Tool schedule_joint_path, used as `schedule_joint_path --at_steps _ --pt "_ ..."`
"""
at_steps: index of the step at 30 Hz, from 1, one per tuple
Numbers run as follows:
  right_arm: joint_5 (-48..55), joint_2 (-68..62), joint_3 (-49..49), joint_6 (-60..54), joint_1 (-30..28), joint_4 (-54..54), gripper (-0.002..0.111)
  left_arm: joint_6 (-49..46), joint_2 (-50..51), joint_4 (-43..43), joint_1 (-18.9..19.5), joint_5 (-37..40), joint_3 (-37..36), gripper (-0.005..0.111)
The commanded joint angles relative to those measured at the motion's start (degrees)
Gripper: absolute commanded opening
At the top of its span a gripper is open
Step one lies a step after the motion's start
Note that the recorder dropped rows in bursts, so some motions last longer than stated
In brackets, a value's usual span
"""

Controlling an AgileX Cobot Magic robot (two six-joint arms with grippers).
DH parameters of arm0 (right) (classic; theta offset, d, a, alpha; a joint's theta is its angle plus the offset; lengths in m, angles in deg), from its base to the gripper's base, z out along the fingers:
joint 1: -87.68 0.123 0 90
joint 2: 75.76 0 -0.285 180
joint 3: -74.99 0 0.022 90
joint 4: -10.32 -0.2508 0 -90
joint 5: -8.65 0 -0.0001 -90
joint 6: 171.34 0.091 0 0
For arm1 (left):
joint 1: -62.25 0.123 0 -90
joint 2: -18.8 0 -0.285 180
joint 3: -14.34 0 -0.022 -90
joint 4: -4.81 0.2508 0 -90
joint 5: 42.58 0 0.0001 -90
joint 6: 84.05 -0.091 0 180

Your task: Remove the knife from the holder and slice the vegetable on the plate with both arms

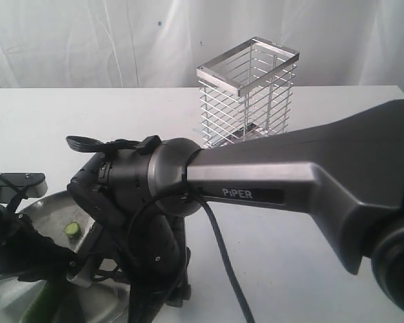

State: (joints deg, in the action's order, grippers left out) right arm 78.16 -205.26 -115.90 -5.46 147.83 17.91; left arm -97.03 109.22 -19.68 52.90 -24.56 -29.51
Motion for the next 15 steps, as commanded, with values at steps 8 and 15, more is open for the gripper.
schedule_joint_path --at_steps 8,15 --pt "0.45 -0.78 0.21 -3.23 0.40 -2.67 0.000 0.78 -0.22 -2.07 -0.06 1.22 0.13 0.037" --pt "0.45 -1.77 -1.81 -3.70 0.40 -2.67 0.000 0.78 -0.57 -2.08 -0.06 1.22 0.13 0.037"
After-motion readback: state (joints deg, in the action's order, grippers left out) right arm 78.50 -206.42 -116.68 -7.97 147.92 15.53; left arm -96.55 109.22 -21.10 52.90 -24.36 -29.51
